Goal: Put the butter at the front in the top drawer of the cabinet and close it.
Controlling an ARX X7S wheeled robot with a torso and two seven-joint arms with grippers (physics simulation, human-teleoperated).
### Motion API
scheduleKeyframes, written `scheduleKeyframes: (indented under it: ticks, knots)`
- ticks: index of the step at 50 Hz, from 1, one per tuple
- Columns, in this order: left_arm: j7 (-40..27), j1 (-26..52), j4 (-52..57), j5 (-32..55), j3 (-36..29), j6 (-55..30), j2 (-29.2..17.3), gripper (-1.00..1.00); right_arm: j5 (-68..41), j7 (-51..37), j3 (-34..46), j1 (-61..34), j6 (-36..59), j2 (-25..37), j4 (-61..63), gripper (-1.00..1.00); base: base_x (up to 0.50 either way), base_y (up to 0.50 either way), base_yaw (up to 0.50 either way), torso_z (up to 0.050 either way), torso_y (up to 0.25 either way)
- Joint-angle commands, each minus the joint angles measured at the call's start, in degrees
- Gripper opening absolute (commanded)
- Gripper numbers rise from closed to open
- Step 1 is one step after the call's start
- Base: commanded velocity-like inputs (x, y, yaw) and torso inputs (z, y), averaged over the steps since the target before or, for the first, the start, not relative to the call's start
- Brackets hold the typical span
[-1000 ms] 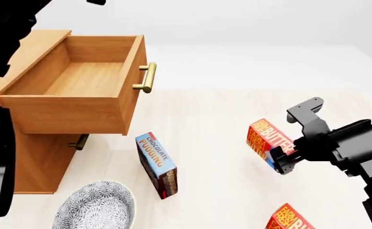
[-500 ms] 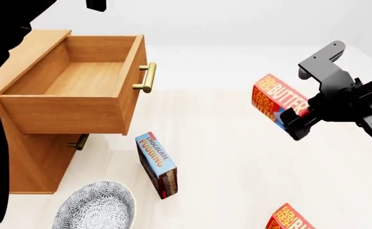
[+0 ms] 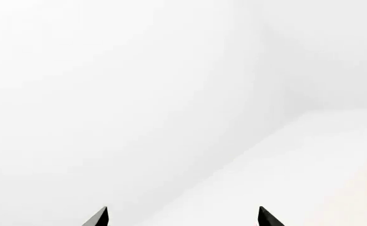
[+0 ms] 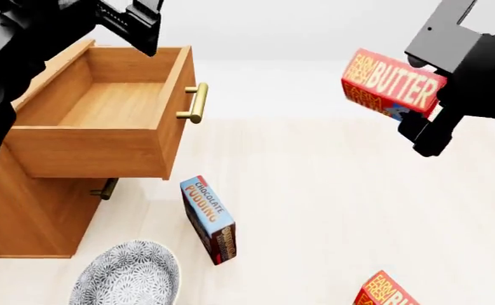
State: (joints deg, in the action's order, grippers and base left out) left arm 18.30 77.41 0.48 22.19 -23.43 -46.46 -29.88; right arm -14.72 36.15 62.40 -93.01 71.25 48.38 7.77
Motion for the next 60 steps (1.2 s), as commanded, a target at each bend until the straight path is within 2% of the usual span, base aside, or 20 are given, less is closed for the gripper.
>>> scheduleKeyframes:
  ticks: [1,14,23,31,42,52,60]
  knots:
    - [8.4,-3.9,3.4,-1.2,-4.6,10.9,-4.0,1.0,8.4,2.5,6.8,-7.3,-7.6,6.0,9.5,-1.0,0.0,0.0,0.0,0.0,0.0]
    - [14.4,-7.3,4.4,-6.1,-9.0,25.5,-6.9,1.0,17.9,0.3,11.9,-8.8,-24.3,12.2,13.3,-1.0,0.0,0.0,0.0,0.0,0.001]
    - [16.3,-8.6,8.4,-8.5,-11.2,28.6,-9.5,1.0,21.8,-2.4,12.7,-8.9,-31.6,14.8,14.5,-1.0,0.0,0.0,0.0,0.0,0.001]
    - [17.4,-9.2,12.3,-12.2,-13.9,31.2,-11.3,1.0,21.7,-3.5,11.8,-8.8,-32.9,15.9,19.0,-1.0,0.0,0.0,0.0,0.0,0.001]
    - [18.3,-8.9,13.3,-15.5,-16.4,35.5,-10.9,1.0,21.7,-6.1,11.9,-6.4,-33.8,18.2,23.7,-1.0,0.0,0.0,0.0,0.0,0.002]
    - [18.7,-9.4,11.8,-17.1,-18.2,40.5,-9.7,1.0,15.2,-10.4,8.7,-4.1,-37.8,21.6,29.1,-1.0,0.0,0.0,0.0,0.002,0.001]
    - [18.0,-10.3,11.1,-18.4,-19.1,43.3,-9.1,1.0,10.9,-11.5,6.8,-3.7,-37.0,22.1,31.3,-1.0,0.0,0.0,0.0,0.0,0.001]
